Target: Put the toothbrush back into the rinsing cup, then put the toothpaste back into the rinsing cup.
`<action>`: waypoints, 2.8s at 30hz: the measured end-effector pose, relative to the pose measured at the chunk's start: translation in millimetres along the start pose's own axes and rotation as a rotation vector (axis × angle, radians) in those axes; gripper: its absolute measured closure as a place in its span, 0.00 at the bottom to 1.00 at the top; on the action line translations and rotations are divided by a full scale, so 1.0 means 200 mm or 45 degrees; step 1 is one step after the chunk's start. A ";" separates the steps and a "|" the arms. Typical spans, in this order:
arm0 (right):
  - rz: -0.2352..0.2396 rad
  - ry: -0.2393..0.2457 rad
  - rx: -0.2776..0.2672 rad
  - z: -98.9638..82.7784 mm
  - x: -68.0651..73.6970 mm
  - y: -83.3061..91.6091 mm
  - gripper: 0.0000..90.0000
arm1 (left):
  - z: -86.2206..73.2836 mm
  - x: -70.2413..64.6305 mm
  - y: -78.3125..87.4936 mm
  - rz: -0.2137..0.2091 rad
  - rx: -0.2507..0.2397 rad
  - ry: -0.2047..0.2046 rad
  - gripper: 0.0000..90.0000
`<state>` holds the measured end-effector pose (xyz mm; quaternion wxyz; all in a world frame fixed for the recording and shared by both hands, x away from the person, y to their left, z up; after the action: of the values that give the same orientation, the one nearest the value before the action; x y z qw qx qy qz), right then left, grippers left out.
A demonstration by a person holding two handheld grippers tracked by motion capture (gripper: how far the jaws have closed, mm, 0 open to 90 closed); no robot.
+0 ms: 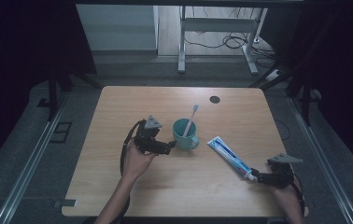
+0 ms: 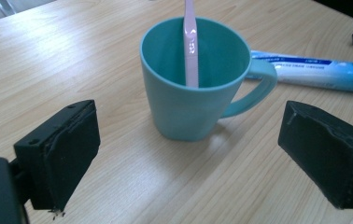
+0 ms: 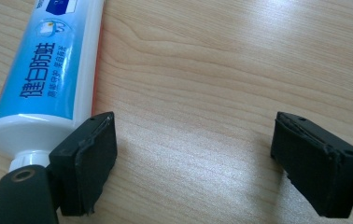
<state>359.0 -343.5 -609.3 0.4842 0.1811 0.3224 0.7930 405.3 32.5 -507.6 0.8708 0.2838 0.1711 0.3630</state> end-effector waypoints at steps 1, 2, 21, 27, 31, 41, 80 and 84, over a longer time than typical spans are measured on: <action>0.000 0.000 0.000 0.00 0.00 0.00 0.16 | -0.01 0.00 0.00 0.004 0.003 -0.007 0.06; 0.000 0.001 0.000 0.00 0.00 0.00 0.16 | -0.02 0.00 0.01 0.004 0.004 -0.011 0.06; 0.000 -0.001 -0.001 0.00 0.00 0.00 0.16 | -0.18 0.03 0.01 0.025 0.040 0.016 0.07; -0.001 -0.001 -0.001 0.00 0.00 0.00 0.16 | -0.25 0.05 0.01 0.020 0.044 0.044 0.07; -0.001 -0.001 -0.001 0.00 0.00 0.00 0.16 | -0.29 0.05 0.00 0.018 0.065 0.034 0.07; -0.004 -0.002 -0.002 0.00 0.00 0.00 0.16 | -0.39 0.03 -0.04 0.052 0.100 -0.013 0.07; 0.011 -0.008 -0.019 0.00 0.00 0.01 0.22 | -0.63 0.03 -0.09 0.106 0.195 0.027 0.06; 0.026 -0.014 -0.023 0.00 0.00 0.01 0.22 | -0.63 0.03 -0.09 0.109 0.196 0.028 0.06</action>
<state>357.3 -344.1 -607.3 0.4796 0.1845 0.3108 0.7996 354.7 73.2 -618.3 0.8282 0.3530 0.1958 0.3888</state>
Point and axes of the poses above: each handheld gripper's, and its own axes: y roughly backward along the jaws, z roughly out of its top, x roughly to its left, the point moved 10 cm from there along -y, roughly forward along the jaws, and after that the axes turned 2 degrees about y, right-handed, at the moved point
